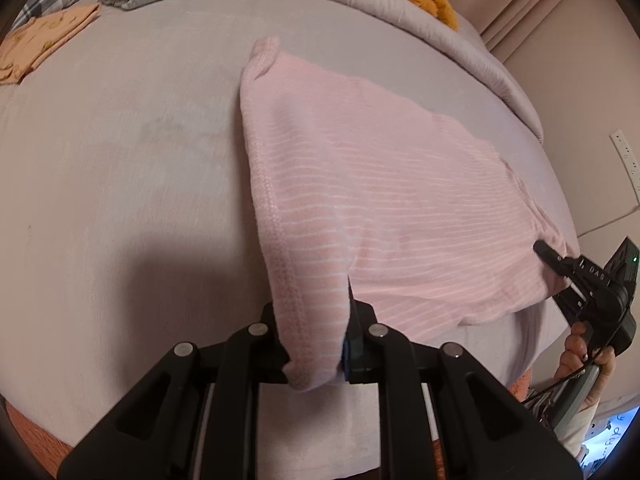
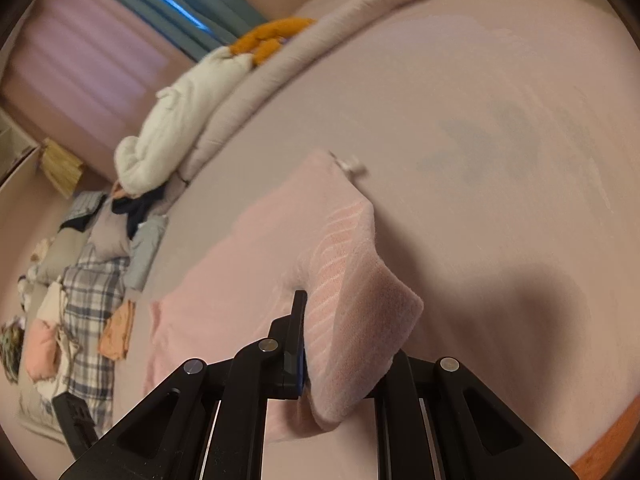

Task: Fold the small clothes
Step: 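Close both grippers on the folded edge of the shirt, then lift the shirt end with the right gripper and fold it over toward the left gripper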

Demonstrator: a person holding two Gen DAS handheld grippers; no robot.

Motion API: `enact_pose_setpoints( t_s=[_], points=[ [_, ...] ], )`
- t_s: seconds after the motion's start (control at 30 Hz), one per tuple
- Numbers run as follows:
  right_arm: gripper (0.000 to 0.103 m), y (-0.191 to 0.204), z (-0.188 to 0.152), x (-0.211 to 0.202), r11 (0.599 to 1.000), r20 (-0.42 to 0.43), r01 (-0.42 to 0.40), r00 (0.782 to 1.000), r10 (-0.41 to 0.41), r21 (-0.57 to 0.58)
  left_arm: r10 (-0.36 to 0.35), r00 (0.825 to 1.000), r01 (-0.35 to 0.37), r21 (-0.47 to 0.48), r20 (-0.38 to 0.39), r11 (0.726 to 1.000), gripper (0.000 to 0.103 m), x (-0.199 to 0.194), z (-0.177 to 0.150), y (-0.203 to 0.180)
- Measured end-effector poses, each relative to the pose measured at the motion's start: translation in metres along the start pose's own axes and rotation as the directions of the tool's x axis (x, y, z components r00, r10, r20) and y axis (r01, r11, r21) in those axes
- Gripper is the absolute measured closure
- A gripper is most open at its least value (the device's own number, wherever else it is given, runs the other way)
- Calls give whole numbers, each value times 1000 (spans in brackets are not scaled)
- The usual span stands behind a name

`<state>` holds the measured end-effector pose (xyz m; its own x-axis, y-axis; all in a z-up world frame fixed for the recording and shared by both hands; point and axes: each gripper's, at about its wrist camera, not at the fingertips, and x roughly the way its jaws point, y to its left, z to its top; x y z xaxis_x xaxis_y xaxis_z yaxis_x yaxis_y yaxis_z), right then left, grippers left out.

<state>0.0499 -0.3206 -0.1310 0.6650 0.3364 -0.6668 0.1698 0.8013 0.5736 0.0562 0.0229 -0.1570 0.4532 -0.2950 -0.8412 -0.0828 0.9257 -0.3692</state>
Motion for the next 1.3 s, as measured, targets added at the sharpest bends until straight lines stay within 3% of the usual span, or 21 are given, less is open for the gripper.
enact_pose_setpoints(
  t_s=[0.23, 0.63, 0.93, 1.3],
  points=[
    [90, -25, -6, 18, 994, -67, 6, 998, 2, 113, 33, 999, -32, 27, -21, 999, 80, 7, 5, -4],
    [90, -25, -5, 15, 996, -73, 46, 997, -40, 80, 2, 999, -3, -14, -32, 1000, 77, 6, -3, 6],
    [69, -31, -3, 9, 993, -65, 70, 996, -64, 90, -2, 999, 1, -15, -38, 1000, 74, 6, -3, 6],
    [63, -30, -1, 7, 990, -63, 85, 995, -78, 112, -10, 999, 9, -17, -49, 1000, 72, 5, -1, 8]
  ],
)
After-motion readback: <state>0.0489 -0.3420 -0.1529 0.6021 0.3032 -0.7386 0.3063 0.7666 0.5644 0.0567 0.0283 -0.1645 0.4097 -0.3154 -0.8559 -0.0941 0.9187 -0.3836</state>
